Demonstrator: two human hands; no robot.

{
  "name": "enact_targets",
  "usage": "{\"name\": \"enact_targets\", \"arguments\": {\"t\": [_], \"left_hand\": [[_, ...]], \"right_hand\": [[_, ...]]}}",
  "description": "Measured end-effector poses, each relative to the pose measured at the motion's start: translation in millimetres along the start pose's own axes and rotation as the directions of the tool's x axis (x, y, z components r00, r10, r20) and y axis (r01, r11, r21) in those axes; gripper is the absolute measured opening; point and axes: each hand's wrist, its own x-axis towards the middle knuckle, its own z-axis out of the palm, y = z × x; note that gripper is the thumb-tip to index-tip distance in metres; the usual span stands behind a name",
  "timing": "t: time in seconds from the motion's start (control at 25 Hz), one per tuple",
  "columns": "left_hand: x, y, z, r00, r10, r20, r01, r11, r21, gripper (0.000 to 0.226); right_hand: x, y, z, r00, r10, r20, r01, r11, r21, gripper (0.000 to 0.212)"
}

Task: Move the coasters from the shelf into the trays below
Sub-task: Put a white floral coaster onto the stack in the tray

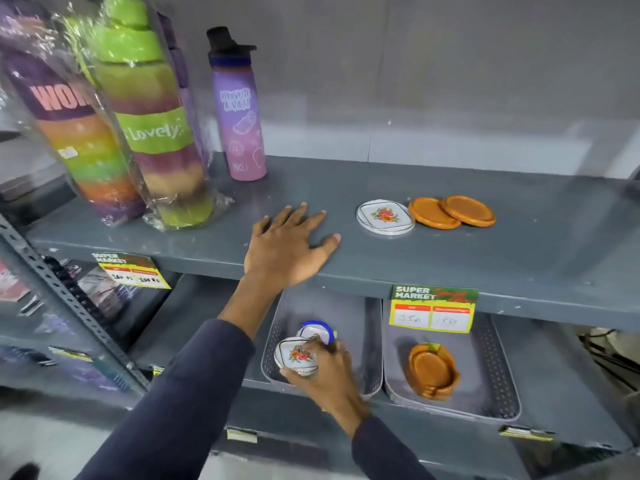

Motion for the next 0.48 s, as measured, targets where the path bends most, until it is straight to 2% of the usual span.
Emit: {"name": "enact_targets", "arguments": {"t": [0.32,0.48], "left_hand": [[-1.3,0.2,-0.3,0.999,0.032,-0.037,-0.032,0.999,0.013,0.072],[-0.9,0.6,0.8,0.999,0.032,-0.039,-0.032,0.999,0.013,0.071]], "right_hand": [[53.6,21.4,52.2,0.996,0.013,0.091,-0.003,0.993,-0.114,0.063],[63.2,24.4,60.0,0.997,-0.022,0.071,0.040,0.964,-0.261,0.074]]}}
